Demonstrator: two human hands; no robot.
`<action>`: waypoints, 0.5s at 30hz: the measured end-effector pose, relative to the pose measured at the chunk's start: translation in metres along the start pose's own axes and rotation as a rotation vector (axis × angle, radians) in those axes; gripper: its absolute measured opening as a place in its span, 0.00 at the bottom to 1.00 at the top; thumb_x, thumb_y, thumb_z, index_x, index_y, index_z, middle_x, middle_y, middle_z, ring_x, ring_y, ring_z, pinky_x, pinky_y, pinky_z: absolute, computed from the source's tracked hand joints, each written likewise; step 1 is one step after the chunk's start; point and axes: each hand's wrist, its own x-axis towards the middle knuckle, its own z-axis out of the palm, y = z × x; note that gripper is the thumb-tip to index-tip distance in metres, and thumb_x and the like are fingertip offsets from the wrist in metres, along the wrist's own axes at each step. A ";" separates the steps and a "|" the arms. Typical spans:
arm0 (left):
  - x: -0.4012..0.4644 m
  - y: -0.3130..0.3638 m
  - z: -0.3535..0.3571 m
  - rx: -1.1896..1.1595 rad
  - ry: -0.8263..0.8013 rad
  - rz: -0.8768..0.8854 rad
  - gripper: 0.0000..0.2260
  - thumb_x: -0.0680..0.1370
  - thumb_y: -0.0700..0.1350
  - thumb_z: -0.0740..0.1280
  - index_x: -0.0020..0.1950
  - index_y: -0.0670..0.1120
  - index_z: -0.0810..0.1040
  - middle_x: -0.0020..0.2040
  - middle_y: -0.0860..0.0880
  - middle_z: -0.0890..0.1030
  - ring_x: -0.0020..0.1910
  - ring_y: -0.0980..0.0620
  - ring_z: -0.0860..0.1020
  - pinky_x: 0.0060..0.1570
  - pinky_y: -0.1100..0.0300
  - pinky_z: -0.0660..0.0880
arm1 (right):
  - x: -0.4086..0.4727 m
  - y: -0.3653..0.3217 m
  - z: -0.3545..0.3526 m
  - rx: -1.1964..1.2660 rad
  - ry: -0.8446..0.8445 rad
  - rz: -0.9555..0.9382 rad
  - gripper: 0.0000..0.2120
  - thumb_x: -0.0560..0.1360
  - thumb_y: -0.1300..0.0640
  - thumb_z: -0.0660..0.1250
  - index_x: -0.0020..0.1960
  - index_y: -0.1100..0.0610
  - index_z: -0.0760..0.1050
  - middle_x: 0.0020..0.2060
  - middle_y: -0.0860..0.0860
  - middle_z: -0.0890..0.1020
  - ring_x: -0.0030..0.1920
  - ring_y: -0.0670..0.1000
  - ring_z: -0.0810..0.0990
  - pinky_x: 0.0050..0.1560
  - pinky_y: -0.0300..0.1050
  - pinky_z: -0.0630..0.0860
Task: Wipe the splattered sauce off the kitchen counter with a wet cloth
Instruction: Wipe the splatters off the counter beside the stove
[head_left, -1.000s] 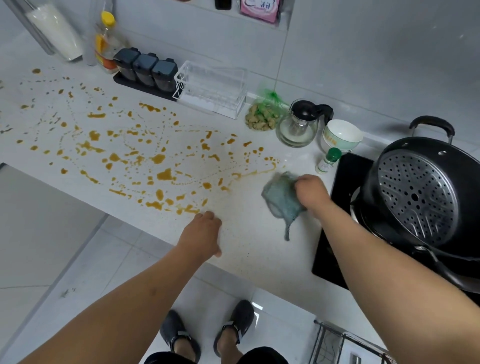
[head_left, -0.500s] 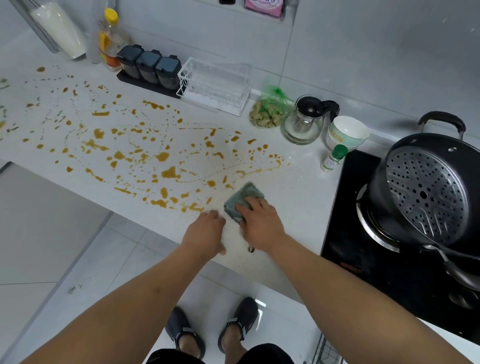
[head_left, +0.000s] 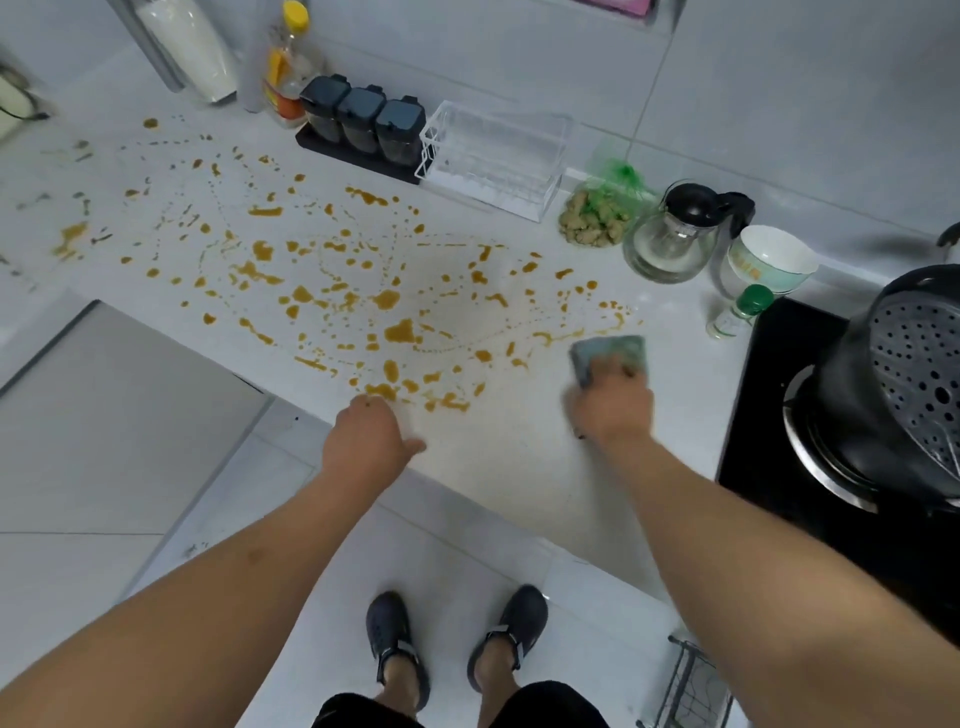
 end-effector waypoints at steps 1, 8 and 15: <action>0.007 -0.005 -0.004 0.025 -0.012 -0.021 0.42 0.74 0.63 0.75 0.76 0.38 0.66 0.71 0.40 0.72 0.69 0.40 0.73 0.63 0.46 0.75 | -0.012 -0.021 0.009 -0.020 -0.009 -0.078 0.20 0.77 0.50 0.61 0.67 0.54 0.70 0.69 0.55 0.72 0.68 0.62 0.69 0.55 0.54 0.74; 0.042 -0.024 -0.009 0.257 -0.209 -0.117 0.43 0.62 0.74 0.76 0.65 0.45 0.76 0.67 0.37 0.75 0.68 0.37 0.73 0.66 0.41 0.74 | -0.069 -0.046 0.036 -0.120 -0.109 -0.373 0.23 0.77 0.52 0.63 0.71 0.52 0.73 0.74 0.51 0.72 0.71 0.60 0.67 0.61 0.50 0.75; 0.053 -0.033 -0.001 0.254 -0.176 -0.044 0.41 0.59 0.76 0.76 0.59 0.47 0.80 0.64 0.40 0.80 0.67 0.36 0.75 0.62 0.43 0.77 | -0.049 0.027 0.017 -0.036 -0.114 0.181 0.29 0.80 0.52 0.57 0.80 0.49 0.58 0.80 0.52 0.56 0.78 0.61 0.52 0.74 0.56 0.63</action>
